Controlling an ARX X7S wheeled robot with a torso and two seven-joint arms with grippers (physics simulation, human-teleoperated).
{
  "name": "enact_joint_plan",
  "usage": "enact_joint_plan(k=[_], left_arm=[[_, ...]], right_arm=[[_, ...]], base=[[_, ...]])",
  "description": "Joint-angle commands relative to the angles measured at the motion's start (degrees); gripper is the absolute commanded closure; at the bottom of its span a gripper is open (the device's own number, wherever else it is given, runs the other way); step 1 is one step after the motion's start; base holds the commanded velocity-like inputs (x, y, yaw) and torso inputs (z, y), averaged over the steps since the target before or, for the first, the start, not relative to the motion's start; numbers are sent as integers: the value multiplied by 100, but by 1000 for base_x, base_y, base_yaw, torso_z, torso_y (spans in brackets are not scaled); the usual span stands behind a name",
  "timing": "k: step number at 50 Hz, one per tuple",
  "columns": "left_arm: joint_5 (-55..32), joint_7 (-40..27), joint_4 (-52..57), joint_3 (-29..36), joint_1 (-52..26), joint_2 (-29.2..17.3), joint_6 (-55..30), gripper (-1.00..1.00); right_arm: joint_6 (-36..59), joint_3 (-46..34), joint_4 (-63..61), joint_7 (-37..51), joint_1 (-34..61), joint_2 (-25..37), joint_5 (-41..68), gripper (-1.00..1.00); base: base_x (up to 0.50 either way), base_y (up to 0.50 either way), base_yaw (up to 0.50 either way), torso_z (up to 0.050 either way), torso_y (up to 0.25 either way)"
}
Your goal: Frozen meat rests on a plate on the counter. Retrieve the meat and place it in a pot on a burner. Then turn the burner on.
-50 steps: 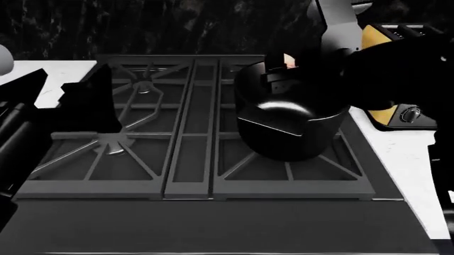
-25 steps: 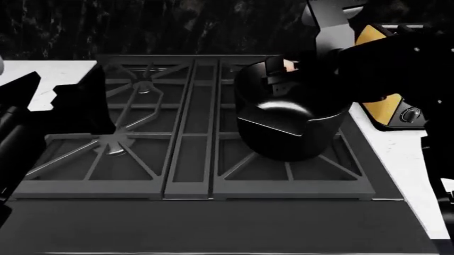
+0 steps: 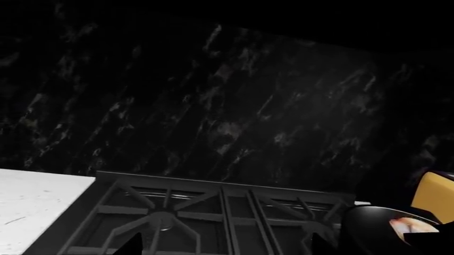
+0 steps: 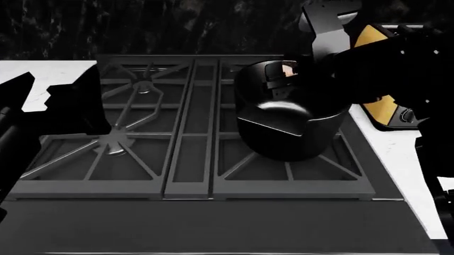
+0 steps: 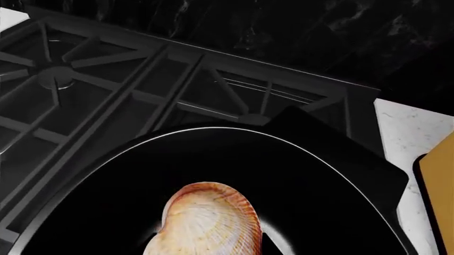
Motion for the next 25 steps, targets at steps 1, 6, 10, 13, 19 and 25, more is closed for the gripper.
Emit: enact_joint_plan(k=[1,6,10,13,19,25], left_arm=[[56,35,-3,-30,52,-9,23,-100],[89,57,-3,-22,64,1,28,-100],[141,98,-12,-24,88,13,27,-100],[194,140,-22,-19,99,28,24,-100],[164,128,-15,-25,90,-1,41,-100],[65,56,7,-27,64,-55,68,-100]], right_arm=[[-46,-89,64,-126,22,-29,-125,100],[-29,-168,55,-152,68,-13,-189,-100],[-51,-246,42,-197,98,-6,-265,-100],[-55,-287,27,-222,117,-3,-298,-100],[-55,-331,9,-234,141,-14,-326,-100],[-45,-347,-24,-230,156,-2,-326,-100]], base=[[0,0,0,0,0],[0,0,0,0,0],[0,0,0,0,0],[0,0,0,0,0],[0,0,0,0,0],[0,0,0,0,0]])
